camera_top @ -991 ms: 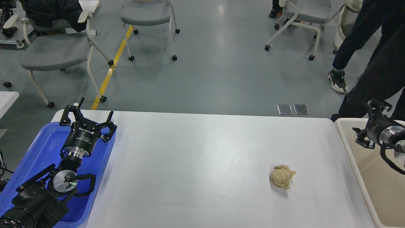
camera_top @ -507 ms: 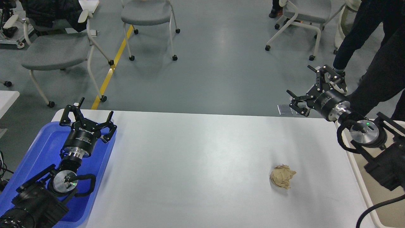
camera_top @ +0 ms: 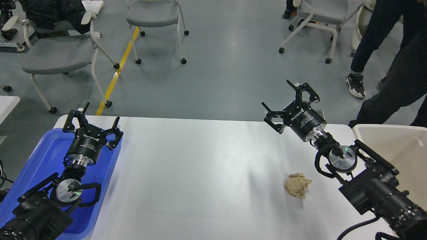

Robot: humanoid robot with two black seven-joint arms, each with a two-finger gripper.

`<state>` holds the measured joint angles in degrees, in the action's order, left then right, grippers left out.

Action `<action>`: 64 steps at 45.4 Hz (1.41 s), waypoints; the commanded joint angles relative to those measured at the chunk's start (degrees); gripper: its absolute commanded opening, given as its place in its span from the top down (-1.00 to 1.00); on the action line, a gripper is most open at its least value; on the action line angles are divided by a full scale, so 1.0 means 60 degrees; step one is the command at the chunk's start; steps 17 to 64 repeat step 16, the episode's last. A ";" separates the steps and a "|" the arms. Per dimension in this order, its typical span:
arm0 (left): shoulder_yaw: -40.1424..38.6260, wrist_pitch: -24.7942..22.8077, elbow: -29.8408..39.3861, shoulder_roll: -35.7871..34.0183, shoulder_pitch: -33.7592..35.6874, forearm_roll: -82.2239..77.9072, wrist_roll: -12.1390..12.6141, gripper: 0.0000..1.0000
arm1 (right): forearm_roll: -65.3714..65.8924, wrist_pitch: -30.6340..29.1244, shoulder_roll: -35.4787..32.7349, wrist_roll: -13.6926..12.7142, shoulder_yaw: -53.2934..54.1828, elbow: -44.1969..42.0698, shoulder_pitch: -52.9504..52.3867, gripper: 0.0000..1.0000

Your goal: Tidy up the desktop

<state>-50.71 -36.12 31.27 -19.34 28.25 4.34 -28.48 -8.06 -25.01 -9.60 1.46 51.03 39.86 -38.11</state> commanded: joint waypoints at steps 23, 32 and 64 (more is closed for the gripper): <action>-0.0014 0.0000 0.0003 0.0000 -0.0006 -0.0006 0.0000 -1.00 | -0.0019 -0.0476 0.0472 -0.0009 -0.0009 -0.0652 0.0506 -1.00; -0.0014 0.0000 0.0003 0.0000 -0.0006 -0.0006 0.0000 -1.00 | -0.0019 -0.0476 0.0472 -0.0009 -0.0009 -0.0652 0.0506 -1.00; -0.0014 0.0000 0.0003 0.0000 -0.0006 -0.0006 0.0000 -1.00 | -0.0019 -0.0476 0.0472 -0.0009 -0.0009 -0.0652 0.0506 -1.00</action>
